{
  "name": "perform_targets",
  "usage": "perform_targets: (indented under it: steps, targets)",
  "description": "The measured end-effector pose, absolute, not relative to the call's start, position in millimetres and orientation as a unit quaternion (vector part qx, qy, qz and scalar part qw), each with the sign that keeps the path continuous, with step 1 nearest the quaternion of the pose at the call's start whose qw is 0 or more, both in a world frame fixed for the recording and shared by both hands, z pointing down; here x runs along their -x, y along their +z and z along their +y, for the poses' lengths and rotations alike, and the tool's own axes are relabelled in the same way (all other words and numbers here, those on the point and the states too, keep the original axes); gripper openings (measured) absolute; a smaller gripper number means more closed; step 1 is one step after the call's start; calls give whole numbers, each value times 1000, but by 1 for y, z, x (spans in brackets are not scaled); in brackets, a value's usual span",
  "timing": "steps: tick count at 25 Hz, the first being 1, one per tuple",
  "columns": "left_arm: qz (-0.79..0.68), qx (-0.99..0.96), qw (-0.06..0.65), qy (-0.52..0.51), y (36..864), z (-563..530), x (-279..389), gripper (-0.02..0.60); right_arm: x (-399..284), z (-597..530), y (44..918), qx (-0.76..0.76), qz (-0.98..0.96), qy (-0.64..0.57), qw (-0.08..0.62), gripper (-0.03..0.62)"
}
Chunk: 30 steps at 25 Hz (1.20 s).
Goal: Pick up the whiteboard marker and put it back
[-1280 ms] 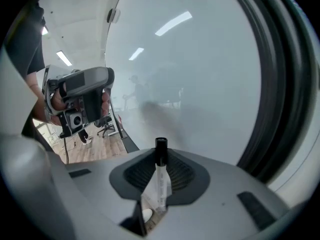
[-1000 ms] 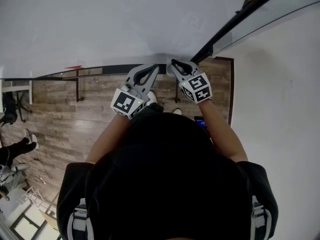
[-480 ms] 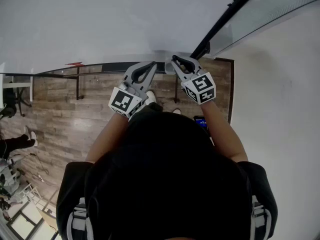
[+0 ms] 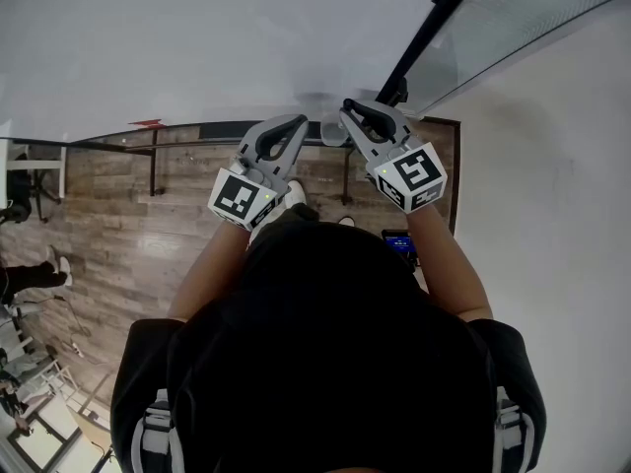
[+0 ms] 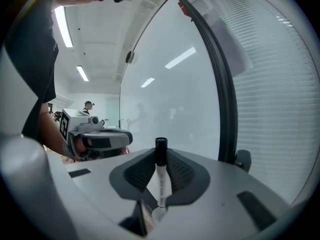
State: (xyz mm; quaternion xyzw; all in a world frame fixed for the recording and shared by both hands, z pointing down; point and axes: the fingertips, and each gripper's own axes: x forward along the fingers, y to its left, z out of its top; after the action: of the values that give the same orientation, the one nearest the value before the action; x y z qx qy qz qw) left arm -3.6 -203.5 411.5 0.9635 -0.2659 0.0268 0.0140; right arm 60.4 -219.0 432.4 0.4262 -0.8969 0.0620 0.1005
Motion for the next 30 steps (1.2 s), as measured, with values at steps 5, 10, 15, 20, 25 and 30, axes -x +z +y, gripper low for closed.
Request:
perform_targets:
  steps: [5, 10, 15, 20, 25, 30]
  targets:
    - [-267, -963, 7, 26, 398, -197, 4, 3, -60, -209, 403, -414, -906, 58, 69, 63]
    - [-258, -966, -1, 22, 382, -187, -3, 3, -67, -198, 380, -406, -911, 46, 64, 63]
    - [-256, -967, -6, 7, 352, -175, -11, 3, -74, -177, 350, -395, -916, 38, 57, 63]
    - [-255, -967, -4, 7, 347, -162, -12, 3, -77, -156, 343, -391, -918, 29, 57, 63]
    - [-260, -966, 0, 11, 350, -150, -14, 3, -81, -137, 349, -387, -919, 32, 62, 63]
    - [-260, -965, 0, 13, 355, -138, -16, 4, -86, -124, 354, -390, -918, 33, 60, 63]
